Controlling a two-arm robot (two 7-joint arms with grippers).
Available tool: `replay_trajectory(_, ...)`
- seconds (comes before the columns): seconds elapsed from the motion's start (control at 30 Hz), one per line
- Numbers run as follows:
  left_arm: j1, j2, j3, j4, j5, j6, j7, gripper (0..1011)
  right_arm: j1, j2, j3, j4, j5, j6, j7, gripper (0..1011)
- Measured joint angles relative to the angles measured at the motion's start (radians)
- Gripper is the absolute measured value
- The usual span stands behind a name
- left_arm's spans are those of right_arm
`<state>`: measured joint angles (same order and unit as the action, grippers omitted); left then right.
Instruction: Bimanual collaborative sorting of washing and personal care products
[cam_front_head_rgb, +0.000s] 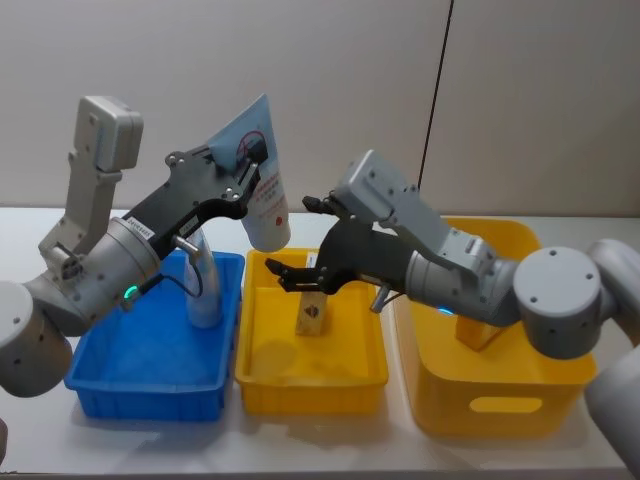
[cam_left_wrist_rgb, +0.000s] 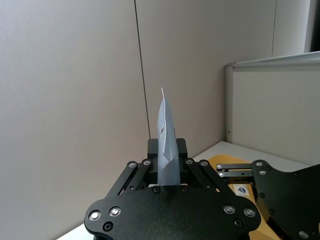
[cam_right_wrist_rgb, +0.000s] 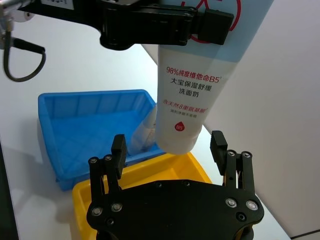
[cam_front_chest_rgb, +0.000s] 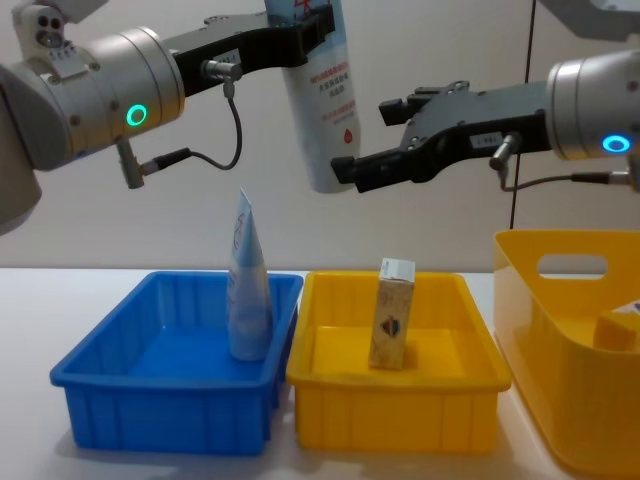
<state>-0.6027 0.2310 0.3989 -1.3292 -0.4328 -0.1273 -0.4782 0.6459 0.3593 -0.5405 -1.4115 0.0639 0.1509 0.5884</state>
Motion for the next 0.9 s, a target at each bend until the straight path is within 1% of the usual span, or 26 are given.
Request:
replay_trajectory(0.5, 0.019, 0.003, 0.003, -0.039, -0.003, 0.002, 0.005, 177, 0.039, -0.062, -0.027, 0.075, 0.006, 0.024, -0.038, 1004)
replay_trajectory(0.9, 0.027, 0.004, 0.010, -0.051, -0.008, 0.007, 0.005, 176, 0.065, -0.098, -0.035, 0.121, 0.003, 0.027, -0.067, 1004)
